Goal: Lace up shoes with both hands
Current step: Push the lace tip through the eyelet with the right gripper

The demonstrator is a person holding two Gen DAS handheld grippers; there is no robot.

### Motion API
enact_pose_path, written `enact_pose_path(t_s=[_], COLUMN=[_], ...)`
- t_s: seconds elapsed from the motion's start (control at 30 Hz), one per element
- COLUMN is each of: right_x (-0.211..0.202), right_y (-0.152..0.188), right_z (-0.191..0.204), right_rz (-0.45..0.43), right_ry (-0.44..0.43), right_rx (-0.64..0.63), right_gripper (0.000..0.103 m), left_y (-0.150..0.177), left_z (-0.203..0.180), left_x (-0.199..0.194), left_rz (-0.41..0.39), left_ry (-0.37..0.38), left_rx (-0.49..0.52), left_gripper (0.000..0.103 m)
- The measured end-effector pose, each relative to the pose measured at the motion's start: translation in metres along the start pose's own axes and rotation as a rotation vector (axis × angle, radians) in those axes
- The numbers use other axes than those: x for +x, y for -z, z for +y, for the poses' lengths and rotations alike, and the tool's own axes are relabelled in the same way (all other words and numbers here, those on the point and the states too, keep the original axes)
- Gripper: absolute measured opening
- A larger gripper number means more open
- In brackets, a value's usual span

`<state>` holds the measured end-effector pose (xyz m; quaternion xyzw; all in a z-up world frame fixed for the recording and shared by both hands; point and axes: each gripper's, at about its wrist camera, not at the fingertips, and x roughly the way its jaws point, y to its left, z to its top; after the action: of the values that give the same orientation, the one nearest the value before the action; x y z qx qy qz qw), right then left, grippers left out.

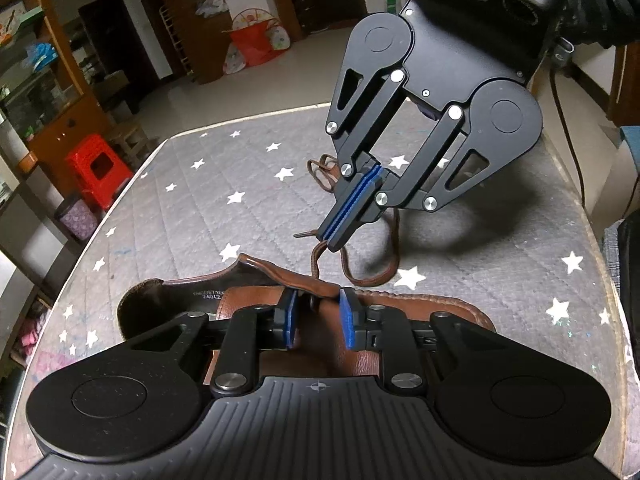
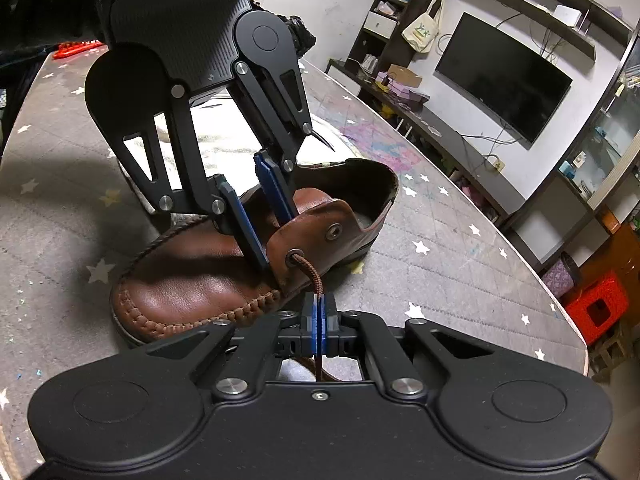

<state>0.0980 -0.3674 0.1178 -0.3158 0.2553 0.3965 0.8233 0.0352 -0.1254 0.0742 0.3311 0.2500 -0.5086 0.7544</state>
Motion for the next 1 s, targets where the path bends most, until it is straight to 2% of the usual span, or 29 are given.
enact_pose_path(t_s=[0.5,0.73,0.87,1.0], right_x=[0.0009,0.0021,0.002,0.001], right_y=[-0.0011,-0.0011,-0.0011,-0.0007], right_z=[-0.0012,-0.0008,-0.0009,0.0008], right_rz=[-0.002,-0.002,-0.004,-0.004], right_ry=[0.002,-0.002,-0.004,-0.007], right_rx=[0.001,0.001,0.001,-0.005], right_gripper=[0.002,0.002,0.002,0.002], left_y=[0.0028,0.0039,0.0031,0.0013], left_z=[0.0015,0.0029,0.0025,0.0003], left_x=[0.0015,-0.0042,-0.004,0.0006], left_rz=[-0.01,-0.007,-0.004,-0.001], left_ry=[0.013,-0.007,-0.029,-0.041], left_rx=[0.018,0.034,0.034,0.041], left_gripper=[0.022,0.023,0.017,0.015])
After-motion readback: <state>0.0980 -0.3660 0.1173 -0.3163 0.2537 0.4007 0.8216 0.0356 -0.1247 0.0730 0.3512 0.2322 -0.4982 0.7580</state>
